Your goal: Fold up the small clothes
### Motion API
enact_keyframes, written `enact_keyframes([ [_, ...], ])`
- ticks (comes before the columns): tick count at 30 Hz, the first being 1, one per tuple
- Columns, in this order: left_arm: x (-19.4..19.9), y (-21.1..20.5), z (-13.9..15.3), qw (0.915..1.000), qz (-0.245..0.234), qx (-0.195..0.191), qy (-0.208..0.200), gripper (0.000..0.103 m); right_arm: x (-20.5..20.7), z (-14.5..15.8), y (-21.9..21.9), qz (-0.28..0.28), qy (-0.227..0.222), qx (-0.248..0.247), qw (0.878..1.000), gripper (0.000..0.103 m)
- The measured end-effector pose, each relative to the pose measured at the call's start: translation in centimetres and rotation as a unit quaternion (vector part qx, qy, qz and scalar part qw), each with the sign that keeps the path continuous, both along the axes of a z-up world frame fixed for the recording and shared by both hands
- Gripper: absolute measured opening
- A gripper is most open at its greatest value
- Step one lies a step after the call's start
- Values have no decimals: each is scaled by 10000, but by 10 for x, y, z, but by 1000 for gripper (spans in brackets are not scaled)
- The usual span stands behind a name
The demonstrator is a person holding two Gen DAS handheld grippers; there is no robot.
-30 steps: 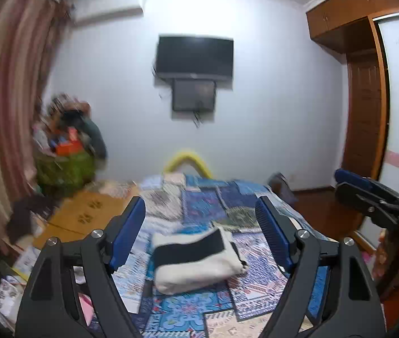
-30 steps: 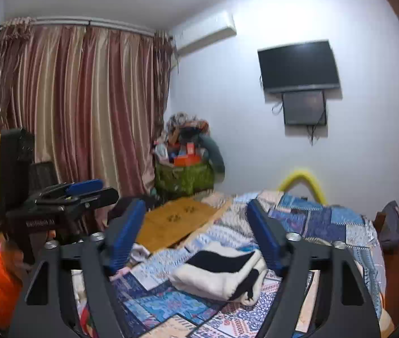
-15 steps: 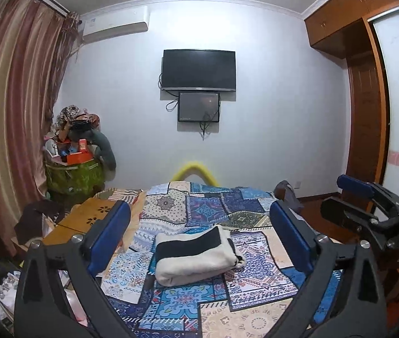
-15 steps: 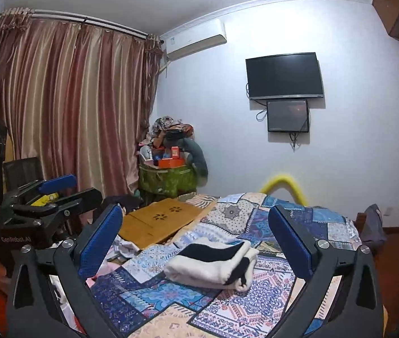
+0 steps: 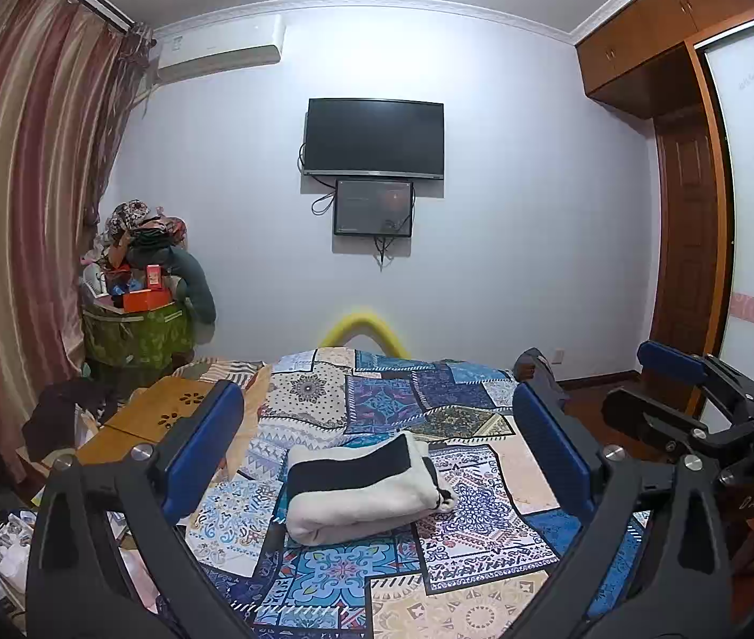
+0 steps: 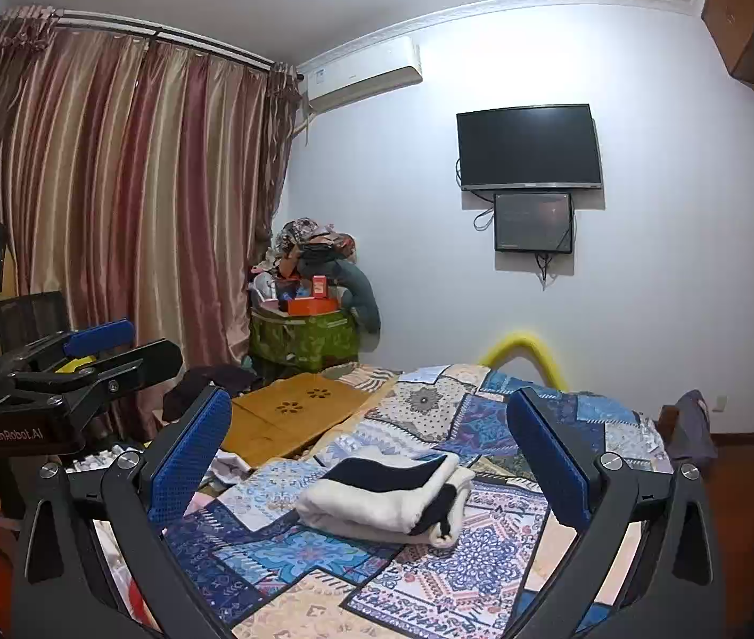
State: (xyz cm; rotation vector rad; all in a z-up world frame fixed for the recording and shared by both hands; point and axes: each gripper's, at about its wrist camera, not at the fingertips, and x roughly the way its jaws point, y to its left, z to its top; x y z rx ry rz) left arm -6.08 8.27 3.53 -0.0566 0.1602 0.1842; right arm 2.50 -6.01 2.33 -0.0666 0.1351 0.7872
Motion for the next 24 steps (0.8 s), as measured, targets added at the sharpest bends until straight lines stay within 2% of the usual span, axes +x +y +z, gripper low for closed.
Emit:
enact_keyframes([
  [24,20,15,-10,9995,-99,-220,209,102,4,-1,1,-144,138,-44,9998,103],
])
